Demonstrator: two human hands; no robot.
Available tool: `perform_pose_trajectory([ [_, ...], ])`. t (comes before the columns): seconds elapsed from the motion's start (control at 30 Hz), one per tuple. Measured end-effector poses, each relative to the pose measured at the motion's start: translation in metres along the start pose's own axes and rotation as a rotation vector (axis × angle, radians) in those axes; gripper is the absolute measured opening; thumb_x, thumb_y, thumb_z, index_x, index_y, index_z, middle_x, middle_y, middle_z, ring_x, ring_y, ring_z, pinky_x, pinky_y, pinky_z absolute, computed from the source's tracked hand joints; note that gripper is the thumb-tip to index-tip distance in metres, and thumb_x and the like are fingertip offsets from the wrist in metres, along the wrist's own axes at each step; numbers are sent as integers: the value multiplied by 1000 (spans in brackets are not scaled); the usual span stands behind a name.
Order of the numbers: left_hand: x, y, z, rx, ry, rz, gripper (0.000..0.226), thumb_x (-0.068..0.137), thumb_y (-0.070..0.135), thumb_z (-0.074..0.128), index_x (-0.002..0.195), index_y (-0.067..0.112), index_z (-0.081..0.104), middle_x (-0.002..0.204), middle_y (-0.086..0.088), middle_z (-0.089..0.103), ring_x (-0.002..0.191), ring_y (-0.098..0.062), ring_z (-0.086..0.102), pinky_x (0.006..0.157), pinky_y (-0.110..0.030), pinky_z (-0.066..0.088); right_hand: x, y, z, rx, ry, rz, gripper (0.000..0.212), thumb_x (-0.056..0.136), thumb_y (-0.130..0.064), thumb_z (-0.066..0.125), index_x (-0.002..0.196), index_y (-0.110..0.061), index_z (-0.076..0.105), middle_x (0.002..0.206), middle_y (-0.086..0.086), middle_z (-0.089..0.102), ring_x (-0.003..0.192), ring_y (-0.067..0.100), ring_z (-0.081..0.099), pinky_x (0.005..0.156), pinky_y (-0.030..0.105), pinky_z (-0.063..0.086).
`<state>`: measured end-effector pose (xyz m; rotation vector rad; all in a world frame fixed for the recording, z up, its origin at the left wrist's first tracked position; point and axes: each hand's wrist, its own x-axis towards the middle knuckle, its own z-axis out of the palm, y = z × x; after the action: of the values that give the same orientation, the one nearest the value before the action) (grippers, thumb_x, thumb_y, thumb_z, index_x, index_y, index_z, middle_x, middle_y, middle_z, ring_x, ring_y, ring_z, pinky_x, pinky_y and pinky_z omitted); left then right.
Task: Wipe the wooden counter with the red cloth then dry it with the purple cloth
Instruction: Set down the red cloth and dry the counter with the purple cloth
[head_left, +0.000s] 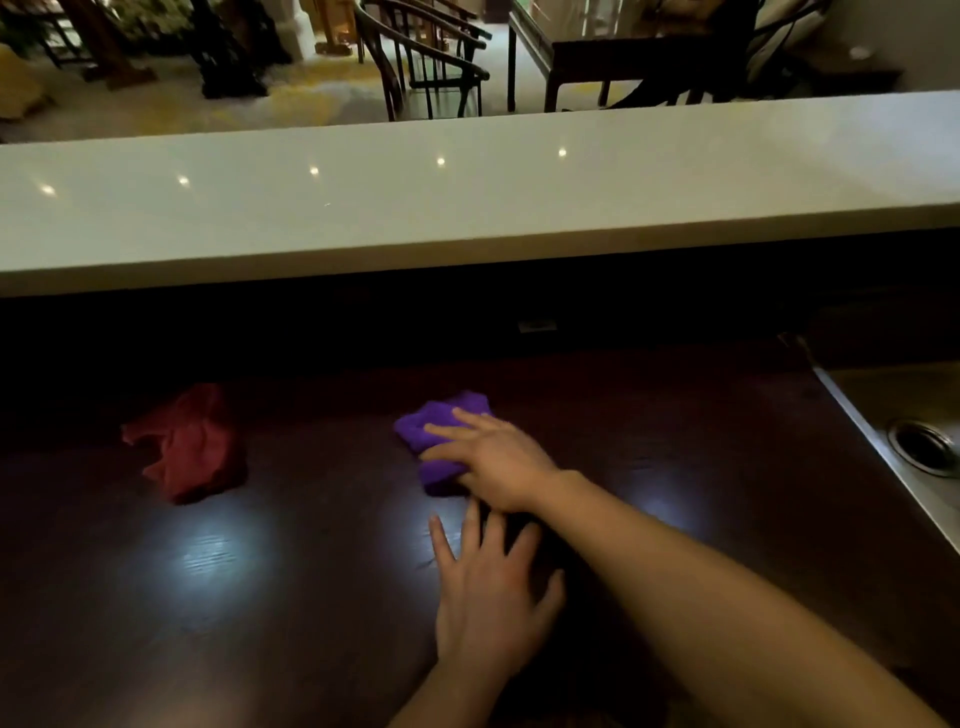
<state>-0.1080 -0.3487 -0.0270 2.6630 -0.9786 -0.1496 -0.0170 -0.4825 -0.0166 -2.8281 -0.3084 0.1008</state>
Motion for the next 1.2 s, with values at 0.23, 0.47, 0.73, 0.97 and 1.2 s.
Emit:
perform_pose_trajectory([
  [0.23,-14,-44,-36,-507,97,-92,45,79,36,61,123,28,65,145,-2,46,142,-24,30,117,-41,23,-128,78,-24,68,250,652,42,87,-13,63,127,-25,60,150,3,41,142,33,26,117,40,19],
  [0.47,-61,-172,-68,49,70,-139,62,83,55,32,138,35,51,151,-8,42,144,-32,27,115,-60,11,-84,-101,45,-28,201,380,45,83,-48,52,128,-40,54,150,-6,40,142,35,28,116,50,16],
  [0.73,-84,-233,-77,143,30,-320,67,86,64,19,148,42,32,159,-4,26,149,-26,10,115,-62,7,-94,-1,6,-118,131,490,49,89,-32,60,137,-32,49,154,0,35,142,34,28,116,48,23],
  [0.97,-83,-240,-68,154,56,-308,63,88,63,21,148,45,27,160,-1,23,149,-24,7,116,-61,5,32,-31,15,-21,211,619,45,93,-47,47,137,-43,42,158,-8,25,146,34,12,118,50,9],
  [1.2,-84,-239,-69,170,49,-296,64,88,62,21,149,42,30,160,-3,26,149,-28,12,114,-63,9,-66,-153,65,-89,53,-51,61,76,-46,53,136,-43,41,153,-11,34,142,29,29,114,50,23],
])
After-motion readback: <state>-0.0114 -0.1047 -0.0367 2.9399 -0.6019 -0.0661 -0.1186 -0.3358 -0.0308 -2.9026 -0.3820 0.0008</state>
